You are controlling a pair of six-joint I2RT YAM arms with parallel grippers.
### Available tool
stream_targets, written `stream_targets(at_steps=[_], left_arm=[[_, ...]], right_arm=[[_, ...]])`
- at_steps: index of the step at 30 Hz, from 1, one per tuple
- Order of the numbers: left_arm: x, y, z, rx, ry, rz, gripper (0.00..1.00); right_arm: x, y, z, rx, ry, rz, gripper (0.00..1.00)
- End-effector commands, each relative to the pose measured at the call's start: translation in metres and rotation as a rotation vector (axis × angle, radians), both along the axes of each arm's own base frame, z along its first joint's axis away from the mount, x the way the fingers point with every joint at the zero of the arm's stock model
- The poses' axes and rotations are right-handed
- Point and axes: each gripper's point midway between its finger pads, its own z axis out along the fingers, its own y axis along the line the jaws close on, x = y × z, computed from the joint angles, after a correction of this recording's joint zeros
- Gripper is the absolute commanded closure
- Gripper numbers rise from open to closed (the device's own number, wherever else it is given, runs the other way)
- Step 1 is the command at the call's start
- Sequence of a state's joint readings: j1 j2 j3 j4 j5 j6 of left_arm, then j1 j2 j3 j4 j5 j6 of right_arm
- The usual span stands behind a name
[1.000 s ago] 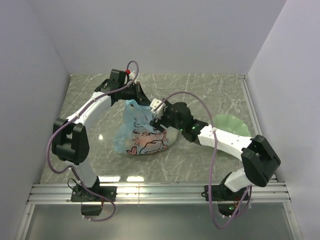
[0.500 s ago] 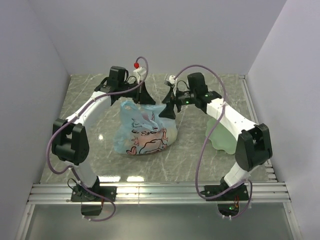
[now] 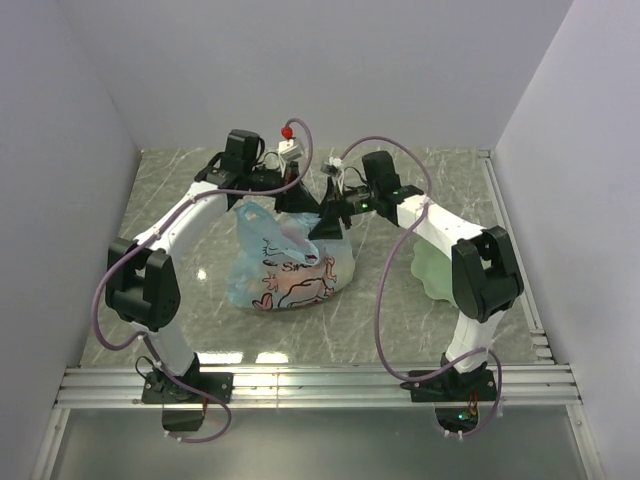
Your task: Place the fake fruits into the plastic bag and tie a complex knot
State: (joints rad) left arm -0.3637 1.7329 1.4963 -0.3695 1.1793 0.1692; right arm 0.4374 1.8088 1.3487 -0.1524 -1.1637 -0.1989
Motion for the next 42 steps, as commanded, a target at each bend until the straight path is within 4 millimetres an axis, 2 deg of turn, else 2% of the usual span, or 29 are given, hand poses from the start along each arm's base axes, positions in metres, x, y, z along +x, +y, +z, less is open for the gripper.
stream_targets(at_steps=[1,2,3,4,6,7,8,9,11,12,13,14,15,17,18,19,21,24,29,33,36,38,39,41,42], left_arm=[[0.000,-0.008,0.020,-0.057,-0.113,-0.030,0.99],[0.005,-0.010,0.024,-0.067,-0.140,-0.011,0.98],[0.011,-0.008,0.028,-0.056,-0.155,0.038,0.97],[0.013,-0.007,0.030,-0.051,-0.131,0.076,0.95],[0.029,-0.002,0.045,-0.049,-0.175,0.202,0.90],[0.031,0.001,0.049,-0.051,-0.118,0.258,0.86],[0.034,0.004,0.057,-0.051,-0.112,0.310,0.80],[0.041,0.010,0.058,-0.034,-0.083,0.380,0.70],[0.044,0.016,0.060,-0.020,-0.033,0.451,0.62],[0.041,0.022,0.065,-0.012,-0.015,0.492,0.52],[0.043,0.028,0.062,-0.005,0.014,0.543,0.47],[0.037,0.033,0.070,-0.015,0.014,0.564,0.42],[0.034,0.037,0.061,-0.007,0.038,0.586,0.32],[0.025,0.043,0.062,-0.014,0.040,0.611,0.32],[0.024,0.045,0.057,-0.006,0.051,0.623,0.35],[0.020,0.046,0.043,0.019,0.090,0.634,0.36],[0.022,0.051,0.028,0.058,0.125,0.671,0.42],[0.024,0.054,0.010,0.101,0.137,0.695,0.41],[0.022,0.050,-0.001,0.103,0.131,0.697,0.39],[0.020,0.049,-0.007,0.107,0.126,0.717,0.39],[0.019,0.058,0.007,0.075,0.074,0.717,0.33],[0.010,0.064,0.027,0.022,0.039,0.675,0.29],[0.017,0.081,0.037,0.004,0.021,0.695,0.26],[0.011,0.096,0.050,-0.023,0.021,0.659,0.24],[0.020,0.121,0.060,-0.033,0.005,0.703,0.23]], right_arm=[[-0.007,0.015,0.019,0.073,0.035,0.006,0.34],[-0.008,0.017,0.015,0.081,0.042,-0.006,0.57],[-0.007,0.018,0.013,0.074,0.054,-0.032,0.90],[-0.004,0.017,0.012,0.066,0.062,-0.069,1.00],[-0.003,0.015,0.005,0.052,0.067,-0.106,1.00],[0.000,0.013,0.007,0.048,0.056,-0.141,1.00],[0.000,0.011,0.002,0.040,0.056,-0.169,1.00],[0.002,0.009,0.006,0.042,0.049,-0.197,1.00],[0.009,0.005,0.002,0.026,0.041,-0.271,1.00],[0.011,0.004,0.003,0.028,0.044,-0.289,1.00],[0.012,0.003,0.005,0.024,0.053,-0.311,1.00],[0.020,0.001,0.004,0.012,0.050,-0.367,1.00],[0.021,0.000,0.007,0.015,0.049,-0.379,1.00],[0.025,-0.002,0.008,0.018,0.061,-0.426,1.00],[0.028,-0.003,0.009,0.021,0.062,-0.453,1.00],[0.029,-0.003,0.011,0.023,0.073,-0.467,1.00],[0.032,-0.004,0.013,0.025,0.087,-0.496,1.00],[0.035,-0.003,0.015,0.028,0.104,-0.525,1.00],[0.048,-0.010,0.006,-0.047,0.179,-0.685,1.00],[0.047,-0.012,0.005,-0.071,0.217,-0.760,1.00],[0.038,-0.004,0.007,-0.060,0.203,-0.718,1.00],[0.033,-0.002,0.006,-0.059,0.195,-0.686,1.00],[0.032,-0.002,0.005,-0.066,0.172,-0.669,1.00],[0.033,-0.002,0.004,-0.079,0.146,-0.658,1.00],[0.031,-0.002,0.004,-0.084,0.125,-0.636,1.00]])
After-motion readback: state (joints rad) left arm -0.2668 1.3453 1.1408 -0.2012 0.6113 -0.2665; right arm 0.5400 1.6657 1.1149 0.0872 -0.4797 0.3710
